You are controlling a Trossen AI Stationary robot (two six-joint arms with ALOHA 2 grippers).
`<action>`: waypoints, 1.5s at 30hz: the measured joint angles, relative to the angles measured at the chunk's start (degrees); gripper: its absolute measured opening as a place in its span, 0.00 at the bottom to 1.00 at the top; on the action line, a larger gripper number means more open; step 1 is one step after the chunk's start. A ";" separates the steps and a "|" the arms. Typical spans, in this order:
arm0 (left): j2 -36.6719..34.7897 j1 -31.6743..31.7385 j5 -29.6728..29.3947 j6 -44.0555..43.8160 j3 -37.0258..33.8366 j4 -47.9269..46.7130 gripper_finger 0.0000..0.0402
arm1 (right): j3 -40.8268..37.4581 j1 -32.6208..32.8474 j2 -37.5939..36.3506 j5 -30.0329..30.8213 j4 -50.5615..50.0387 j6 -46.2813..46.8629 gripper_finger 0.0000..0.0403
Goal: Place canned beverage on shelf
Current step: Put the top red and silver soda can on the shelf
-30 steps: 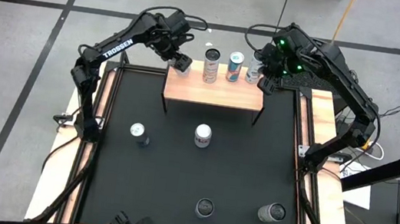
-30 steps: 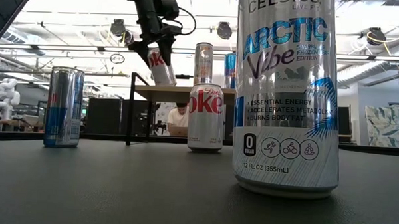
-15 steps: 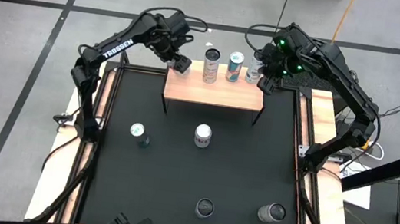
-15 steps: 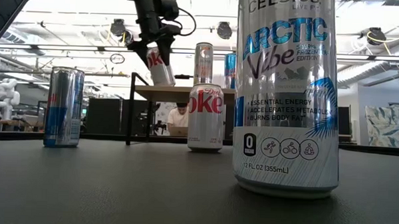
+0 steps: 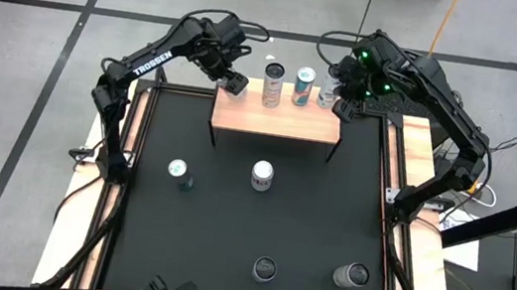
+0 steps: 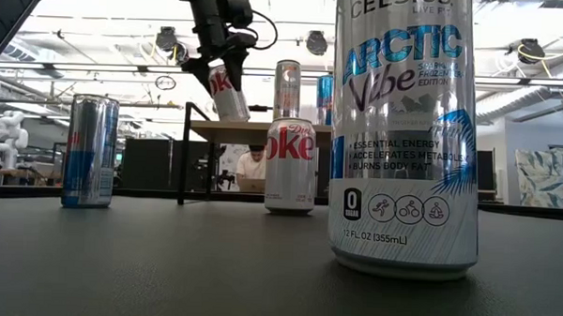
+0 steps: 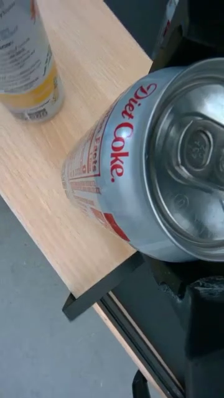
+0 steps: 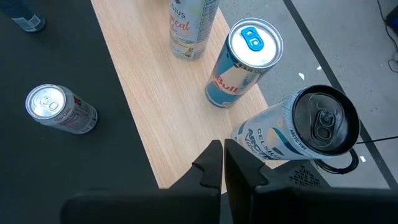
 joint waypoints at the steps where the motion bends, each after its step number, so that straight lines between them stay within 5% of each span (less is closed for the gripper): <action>1: 0.00 0.00 0.59 0.04 0.00 0.08 0.79 | 0.00 0.02 0.00 0.01 -0.02 0.02 0.00; 26: -0.02 0.00 0.08 7.34 0.00 0.58 0.80 | 0.00 0.01 0.00 -0.01 -0.02 0.66 0.00; 45: 2.69 0.00 -1.25 1.86 0.13 1.21 0.80 | 0.00 0.02 0.00 -0.01 0.00 2.84 0.00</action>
